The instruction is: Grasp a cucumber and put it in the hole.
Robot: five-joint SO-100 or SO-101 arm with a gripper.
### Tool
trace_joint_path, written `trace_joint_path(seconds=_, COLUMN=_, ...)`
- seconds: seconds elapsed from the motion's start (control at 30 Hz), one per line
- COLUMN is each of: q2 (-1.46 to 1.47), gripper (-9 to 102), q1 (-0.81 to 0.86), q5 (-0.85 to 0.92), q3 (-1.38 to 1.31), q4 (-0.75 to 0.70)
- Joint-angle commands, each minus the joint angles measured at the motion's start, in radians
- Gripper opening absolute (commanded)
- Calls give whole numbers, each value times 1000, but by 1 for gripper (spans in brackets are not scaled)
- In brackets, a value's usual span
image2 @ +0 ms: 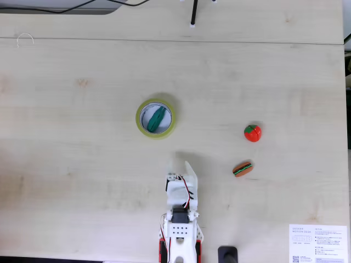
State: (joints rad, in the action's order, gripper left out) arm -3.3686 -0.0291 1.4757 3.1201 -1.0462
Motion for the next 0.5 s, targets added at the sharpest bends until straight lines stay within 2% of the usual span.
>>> trace_joint_path(seconds=0.0, q2=-2, gripper=9, q1=8, q5=-8, q3=-11, q4=-6)
trace_joint_path(seconds=0.3, q2=-2, gripper=6, q1=8, q5=-8, q3=-11, q4=-127)
trace_joint_path(seconds=0.47, q2=-2, gripper=5, q1=8, q5=-8, q3=-11, q4=-249)
